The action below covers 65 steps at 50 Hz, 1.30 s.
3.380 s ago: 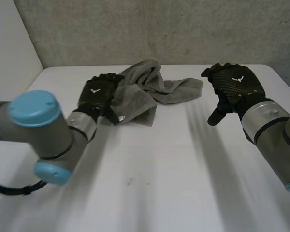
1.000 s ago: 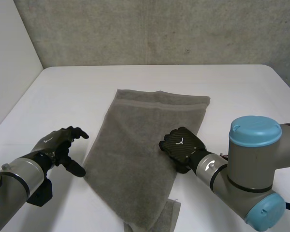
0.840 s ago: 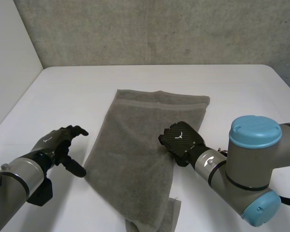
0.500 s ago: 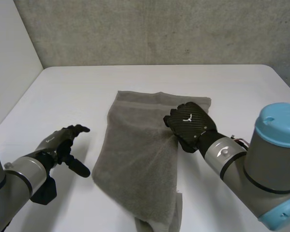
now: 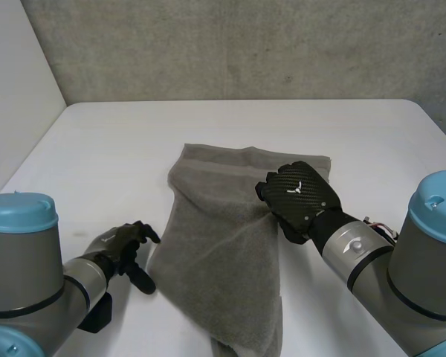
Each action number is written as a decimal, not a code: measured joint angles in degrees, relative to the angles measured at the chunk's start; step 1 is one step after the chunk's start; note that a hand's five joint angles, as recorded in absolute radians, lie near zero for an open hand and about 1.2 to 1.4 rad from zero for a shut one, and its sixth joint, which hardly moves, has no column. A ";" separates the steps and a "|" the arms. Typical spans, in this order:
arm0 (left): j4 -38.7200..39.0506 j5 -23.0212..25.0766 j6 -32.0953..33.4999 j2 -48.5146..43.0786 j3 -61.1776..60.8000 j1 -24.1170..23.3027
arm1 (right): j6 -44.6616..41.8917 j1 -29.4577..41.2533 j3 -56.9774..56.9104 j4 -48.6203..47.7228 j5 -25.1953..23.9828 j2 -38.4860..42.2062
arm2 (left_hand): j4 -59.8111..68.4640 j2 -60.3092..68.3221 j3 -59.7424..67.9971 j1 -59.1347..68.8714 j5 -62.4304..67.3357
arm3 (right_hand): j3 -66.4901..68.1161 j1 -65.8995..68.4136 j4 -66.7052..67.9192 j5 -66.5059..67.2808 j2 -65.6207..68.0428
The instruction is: Fold the towel.
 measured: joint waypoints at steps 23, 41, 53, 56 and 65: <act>1.33 -1.94 1.95 -1.89 0.02 -1.54 | -0.08 0.29 0.43 -0.08 -0.20 0.23 | 3.99 4.02 4.01 4.19 4.00 | 0.00 0.00 0.00 0.10 0.00; 1.30 -1.77 1.52 -3.70 2.60 -5.63 | -0.16 -0.16 0.49 -0.06 -0.07 0.23 | 20.16 20.76 20.76 21.01 20.13 | 0.00 0.00 0.00 0.13 0.00; 4.71 -2.03 0.97 -0.51 3.55 -5.89 | -2.16 -0.28 1.03 2.01 -0.26 -0.86 | 43.72 43.78 43.73 41.74 42.86 | 0.00 0.00 0.00 0.13 0.00; 5.54 -2.05 0.98 0.98 3.89 -5.60 | -6.62 -0.24 2.12 7.65 -2.40 -2.30 | 44.11 44.18 44.16 41.99 43.05 | 0.00 0.00 0.00 0.24 0.00; 5.89 -2.04 1.23 3.52 6.48 -4.22 | -17.86 0.21 1.61 33.48 -14.26 -3.53 | 44.51 44.50 44.51 42.52 43.30 | 0.00 0.00 0.03 0.22 0.00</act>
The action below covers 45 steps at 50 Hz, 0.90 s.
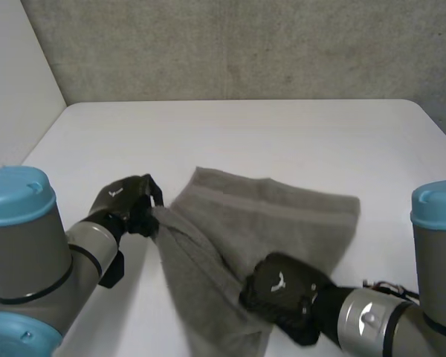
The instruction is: Fold the towel.
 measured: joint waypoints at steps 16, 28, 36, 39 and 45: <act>-0.94 -0.22 1.06 -1.03 13.33 0.15 | 39.57 6.20 -10.83 -7.95 -4.47 10.62 | 0.08 0.08 0.05 0.63 0.65 | -5.07 -3.12 -5.16 -4.23 -5.81; -7.12 0.05 1.14 0.89 16.88 -0.71 | 50.76 0.28 -14.00 -13.56 -1.61 8.93 | 0.08 0.09 0.05 0.63 0.65 | -41.19 -30.21 -41.68 -40.40 -40.31; -9.96 0.64 1.75 9.86 11.78 -2.90 | 47.40 -9.60 -23.15 -13.05 0.52 10.47 | 0.09 0.12 0.05 0.63 0.65 | -43.59 -32.53 -44.37 -42.74 -42.54; -10.01 0.73 2.76 12.84 10.09 -4.02 | 46.70 -10.32 -27.99 -12.95 0.63 13.55 | 0.09 0.13 0.05 0.63 0.65 | -44.03 -33.08 -45.10 -43.42 -42.77; -9.70 0.64 7.97 17.05 7.09 -8.65 | 46.26 -9.87 -40.56 -11.98 -2.38 24.03 | 0.10 0.13 0.06 0.63 0.65 | -44.06 -33.08 -45.20 -43.76 -42.77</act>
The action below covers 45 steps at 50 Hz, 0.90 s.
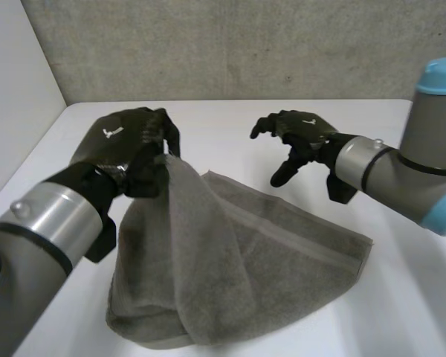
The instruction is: Fold the towel.
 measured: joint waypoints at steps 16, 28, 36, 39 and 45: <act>-0.20 -0.63 5.61 1.40 -2.80 -5.87 | -0.52 7.69 -14.08 4.35 -18.59 18.56 | 0.00 0.00 0.00 0.00 0.00 | -6.34 -5.21 -5.54 -2.60 -4.79; 0.26 -0.20 5.64 1.39 -3.53 -0.85 | -3.73 10.60 -19.93 4.55 -15.95 22.12 | 0.00 0.00 0.04 0.00 0.00 | 41.63 34.30 42.72 41.09 41.82; 4.21 0.10 9.11 -4.21 3.01 5.34 | -12.09 10.34 -29.62 1.00 9.11 18.46 | 0.00 0.00 0.04 0.00 0.00 | 43.99 34.31 45.11 42.33 43.10; 5.85 0.09 11.91 -7.20 8.17 6.24 | -15.54 10.27 -29.77 -2.80 15.84 14.63 | 0.00 0.02 0.05 0.00 0.00 | 44.07 34.52 45.11 42.54 43.49; 8.57 -0.25 18.79 -14.36 24.44 6.62 | -18.61 10.01 -21.77 -16.46 23.41 2.33 | 0.00 0.10 0.06 0.00 0.00 | 44.13 34.53 45.12 43.06 43.55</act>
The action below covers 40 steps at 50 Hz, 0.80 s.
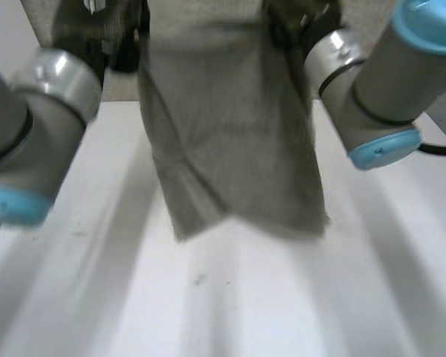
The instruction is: Fold the towel.
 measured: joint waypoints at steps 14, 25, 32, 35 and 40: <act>1.80 -0.68 2.22 -5.83 3.88 -4.80 | 1.25 -2.33 32.51 -16.40 -1.58 -16.90 | 0.00 0.00 0.00 0.00 0.15 | 0.01 0.00 0.04 0.61 0.00; 12.00 -2.90 1.94 -8.17 -25.14 -5.83 | -6.02 -2.51 52.37 -9.82 -3.89 -13.98 | 0.00 0.00 0.00 0.00 0.15 | 0.17 0.00 0.25 0.62 0.00; 15.08 -2.84 2.04 -9.13 -33.77 -7.61 | -12.47 -2.76 58.82 -5.34 -3.75 -13.74 | -3.04 -3.45 -3.35 -1.19 -2.03 | 0.17 0.00 0.25 0.64 0.00; 15.07 -2.71 2.08 -9.04 -34.75 -8.59 | -13.00 -2.74 59.49 -4.25 -3.72 -13.91 | -11.25 -11.29 -11.15 -10.43 -10.35 | 0.17 0.00 0.25 0.64 0.00; 14.65 -2.54 2.10 -8.12 -35.18 -9.35 | -13.05 -3.28 60.89 -2.72 -3.96 -14.76 | -30.93 -30.88 -30.72 -29.60 -30.30 | 0.17 0.00 0.25 0.74 0.00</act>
